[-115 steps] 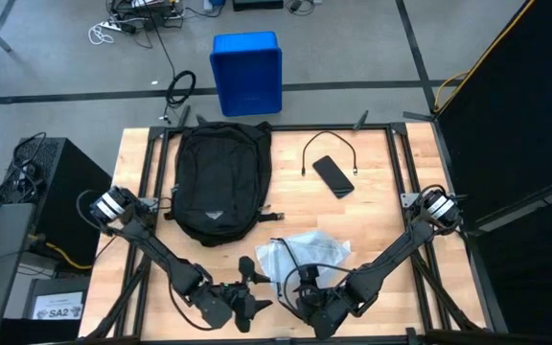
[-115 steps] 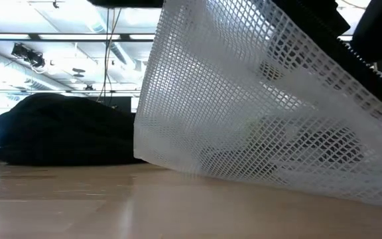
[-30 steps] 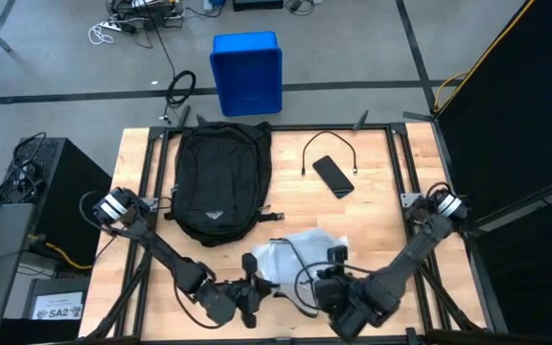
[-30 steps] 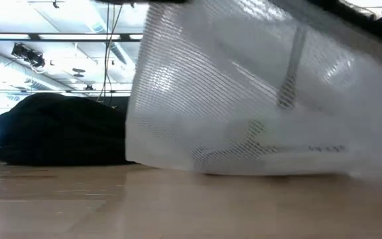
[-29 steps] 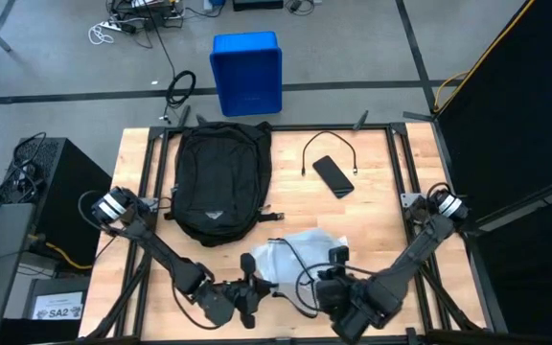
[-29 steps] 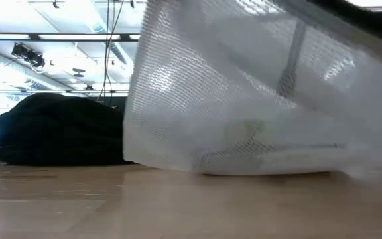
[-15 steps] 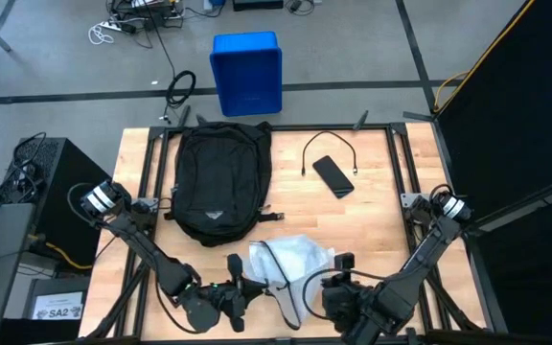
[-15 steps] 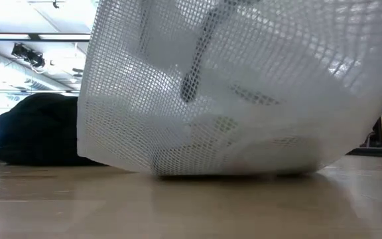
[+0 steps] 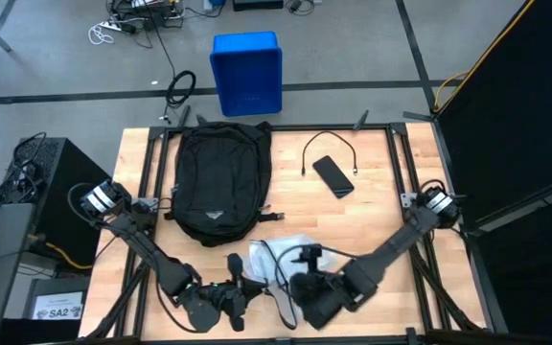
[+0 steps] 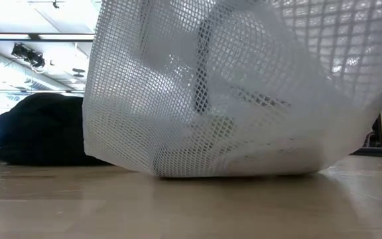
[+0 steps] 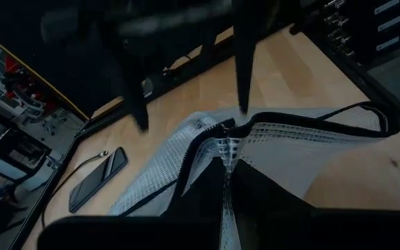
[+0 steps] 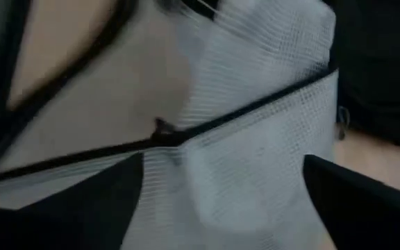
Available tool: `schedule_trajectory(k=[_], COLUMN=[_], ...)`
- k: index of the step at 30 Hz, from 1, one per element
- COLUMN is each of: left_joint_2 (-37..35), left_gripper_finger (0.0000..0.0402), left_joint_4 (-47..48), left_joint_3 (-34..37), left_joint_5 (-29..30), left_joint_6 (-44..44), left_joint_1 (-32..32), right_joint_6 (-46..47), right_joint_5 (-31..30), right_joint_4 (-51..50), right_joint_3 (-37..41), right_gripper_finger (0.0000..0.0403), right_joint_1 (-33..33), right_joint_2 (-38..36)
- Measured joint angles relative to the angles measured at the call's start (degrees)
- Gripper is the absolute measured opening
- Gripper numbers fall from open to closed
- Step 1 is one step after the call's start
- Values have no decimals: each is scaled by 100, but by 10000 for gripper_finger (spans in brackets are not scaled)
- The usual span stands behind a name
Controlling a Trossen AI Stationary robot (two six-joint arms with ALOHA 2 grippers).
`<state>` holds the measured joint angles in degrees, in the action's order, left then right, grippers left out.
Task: Unpack backpack
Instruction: Close the zip bag
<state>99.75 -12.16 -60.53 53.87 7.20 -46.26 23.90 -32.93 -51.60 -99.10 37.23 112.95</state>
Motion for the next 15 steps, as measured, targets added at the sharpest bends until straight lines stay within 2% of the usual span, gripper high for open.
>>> schedule_trajectory(k=[2,5,10,15], left_joint_2=[1,4,4,4], left_gripper_finger=[0,0,0,0], left_joint_4=[22,31,46,43], left_joint_3=[0,0,0,0], left_joint_5=[-3,-16,-53,-50], left_joint_6=[-2,-5,-15,-17], left_joint_1=[0,0,2,2], right_joint_6=[-95,-132,-166,-166], right_joint_5=[163,561,1229,1500], right_joint_4=[186,257,239,164], right_joint_3=[93,217,251,258], right_gripper_finger=[390,391,348,275], right_joint_1=[-160,-346,-517,-557], right_joint_2=[54,179,465,616])
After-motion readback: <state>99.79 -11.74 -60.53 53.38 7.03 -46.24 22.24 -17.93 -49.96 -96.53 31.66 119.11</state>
